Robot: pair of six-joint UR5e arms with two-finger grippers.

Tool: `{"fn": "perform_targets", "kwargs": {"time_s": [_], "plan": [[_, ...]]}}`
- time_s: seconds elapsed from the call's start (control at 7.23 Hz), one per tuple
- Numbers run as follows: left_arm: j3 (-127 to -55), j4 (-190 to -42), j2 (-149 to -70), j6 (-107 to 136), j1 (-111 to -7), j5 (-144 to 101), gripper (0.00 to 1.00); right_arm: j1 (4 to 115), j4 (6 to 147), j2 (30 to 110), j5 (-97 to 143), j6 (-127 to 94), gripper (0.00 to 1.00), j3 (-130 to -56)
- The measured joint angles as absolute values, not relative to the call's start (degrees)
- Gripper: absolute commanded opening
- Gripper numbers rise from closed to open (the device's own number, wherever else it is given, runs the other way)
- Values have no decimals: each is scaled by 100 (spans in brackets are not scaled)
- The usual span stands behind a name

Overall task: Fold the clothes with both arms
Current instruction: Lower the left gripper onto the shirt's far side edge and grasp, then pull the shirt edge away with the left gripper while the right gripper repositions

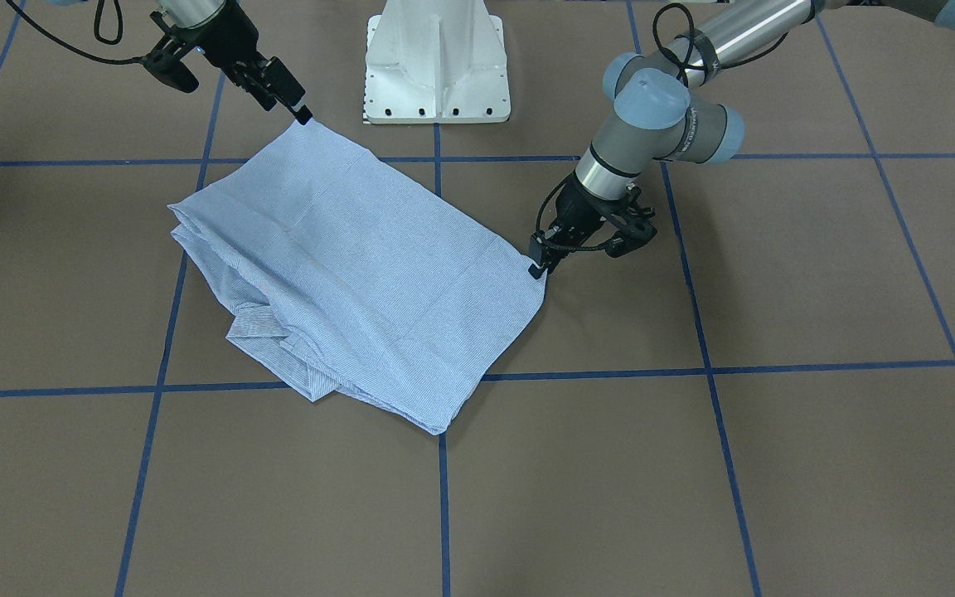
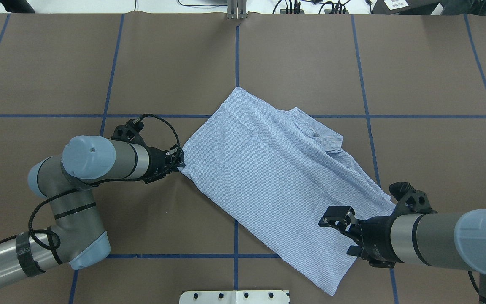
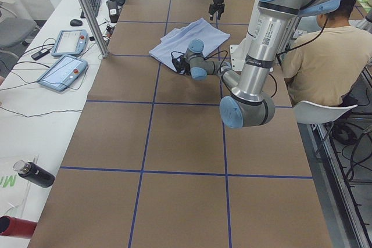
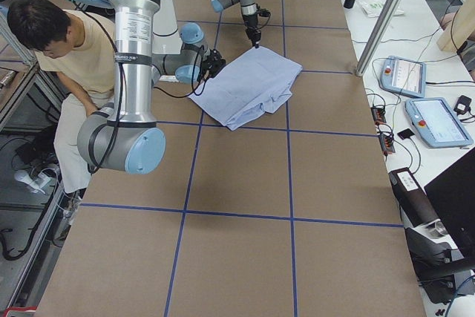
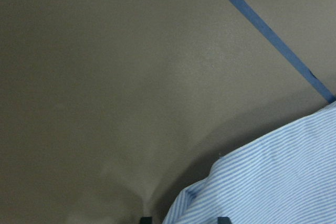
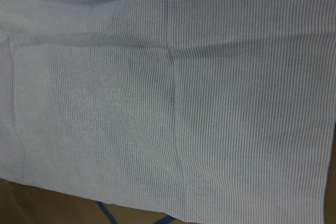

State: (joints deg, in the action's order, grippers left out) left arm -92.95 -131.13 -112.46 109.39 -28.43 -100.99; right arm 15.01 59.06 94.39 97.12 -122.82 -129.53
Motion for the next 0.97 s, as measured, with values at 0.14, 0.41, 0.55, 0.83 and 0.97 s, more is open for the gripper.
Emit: {"fn": "perform_targets", "kwargs": {"time_s": [0.14,0.41,0.55,0.83,0.97], "plan": [[-9297,-13113,-11253,10936,-2844,-10099,0,1502,5906,9440,9712,-12281,100,-12954],[-9236,-13115,-11269,10829,-2976,-10098,0,1498,5906,9438,9712,-12279,100,-12942],[-9062,-13117,-11395,10615,-3242,-10101,0,1492,5906,9431,9712,-12278,100,-12926],[-8221,-13232,-12053,10051,-3954,-10110,0,1488,5906,9349,9710,-12278,100,-12836],[-7473,-13575,-12535,9869,-4222,-10105,0,1487,5906,9290,9702,-12278,100,-12795]]}}
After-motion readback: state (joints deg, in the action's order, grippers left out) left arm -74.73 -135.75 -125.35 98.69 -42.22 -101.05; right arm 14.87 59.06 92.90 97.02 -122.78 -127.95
